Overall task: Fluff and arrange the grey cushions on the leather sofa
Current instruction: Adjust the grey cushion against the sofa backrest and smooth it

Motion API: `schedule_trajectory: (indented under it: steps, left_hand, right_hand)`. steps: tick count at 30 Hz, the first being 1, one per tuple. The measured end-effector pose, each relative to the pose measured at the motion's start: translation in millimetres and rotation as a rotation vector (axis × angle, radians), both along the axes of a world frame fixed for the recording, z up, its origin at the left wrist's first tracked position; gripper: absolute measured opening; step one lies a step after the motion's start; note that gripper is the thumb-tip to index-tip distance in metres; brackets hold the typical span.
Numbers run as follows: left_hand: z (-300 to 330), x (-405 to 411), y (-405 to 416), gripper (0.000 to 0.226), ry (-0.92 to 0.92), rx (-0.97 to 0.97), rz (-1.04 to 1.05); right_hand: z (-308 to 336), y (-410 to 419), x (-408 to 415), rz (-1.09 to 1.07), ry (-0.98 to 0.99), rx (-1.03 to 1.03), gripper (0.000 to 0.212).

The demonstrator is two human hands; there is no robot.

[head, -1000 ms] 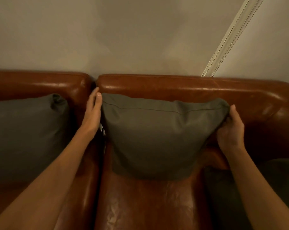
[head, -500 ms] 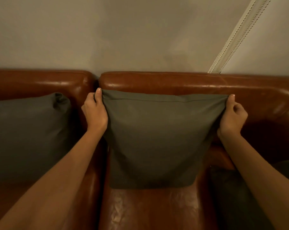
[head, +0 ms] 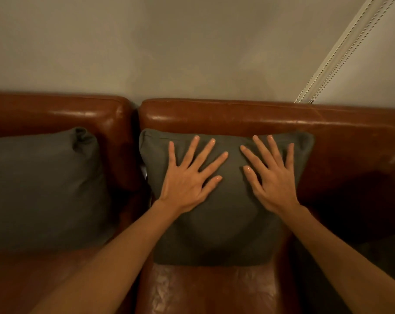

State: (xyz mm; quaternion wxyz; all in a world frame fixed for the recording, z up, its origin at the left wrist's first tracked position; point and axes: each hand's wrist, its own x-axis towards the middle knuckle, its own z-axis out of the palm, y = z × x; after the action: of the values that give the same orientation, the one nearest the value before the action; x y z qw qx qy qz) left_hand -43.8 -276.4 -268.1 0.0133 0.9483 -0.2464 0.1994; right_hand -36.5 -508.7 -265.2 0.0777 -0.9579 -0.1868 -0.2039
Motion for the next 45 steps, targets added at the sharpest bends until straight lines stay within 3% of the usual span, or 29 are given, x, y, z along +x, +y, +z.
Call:
schedule_trajectory:
  steps: [5,13,18,22,27,36,40,45]
  left_hand:
    - [-11.6,29.2,-1.1,0.055,0.044,-0.003,0.096]
    - [-18.9,44.8,-2.3,0.072,0.103,-0.094,0.283]
    - [-11.8,39.5,4.9,0.062,0.138,-0.131,0.176]
    - [-6.9,43.5,44.4,0.062,0.106,0.024,0.002]
    - [-11.5,57.4,57.7,0.065,0.060,0.067,0.034]
    - [-16.9,76.3,51.8,0.066,0.082,-0.012,0.088]
    - [-24.6,60.9,53.3,0.072,0.087,-0.019,0.173]
    - [-26.8,38.2,55.8,0.059,0.112,-0.162,0.414]
  right_hand:
    - [-6.6,-9.6,27.4,-0.092,0.099,-0.115,0.056]
    - [-13.2,-5.7,44.6,-0.164,0.222,0.011,0.066]
    - [-11.2,-9.2,37.9,-0.116,0.237,0.098,0.062]
    - [-8.7,-42.6,32.9,-0.035,0.243,0.033,0.062]
    - [-13.5,-47.7,46.8,-0.089,0.183,-0.066,0.061]
    - [-13.0,-45.8,68.6,-0.105,0.245,0.074,0.065]
    - [-22.2,-44.4,50.1,-0.232,0.183,0.113,0.064]
    - [-35.2,-43.2,30.7,-0.448,0.128,0.271,0.053]
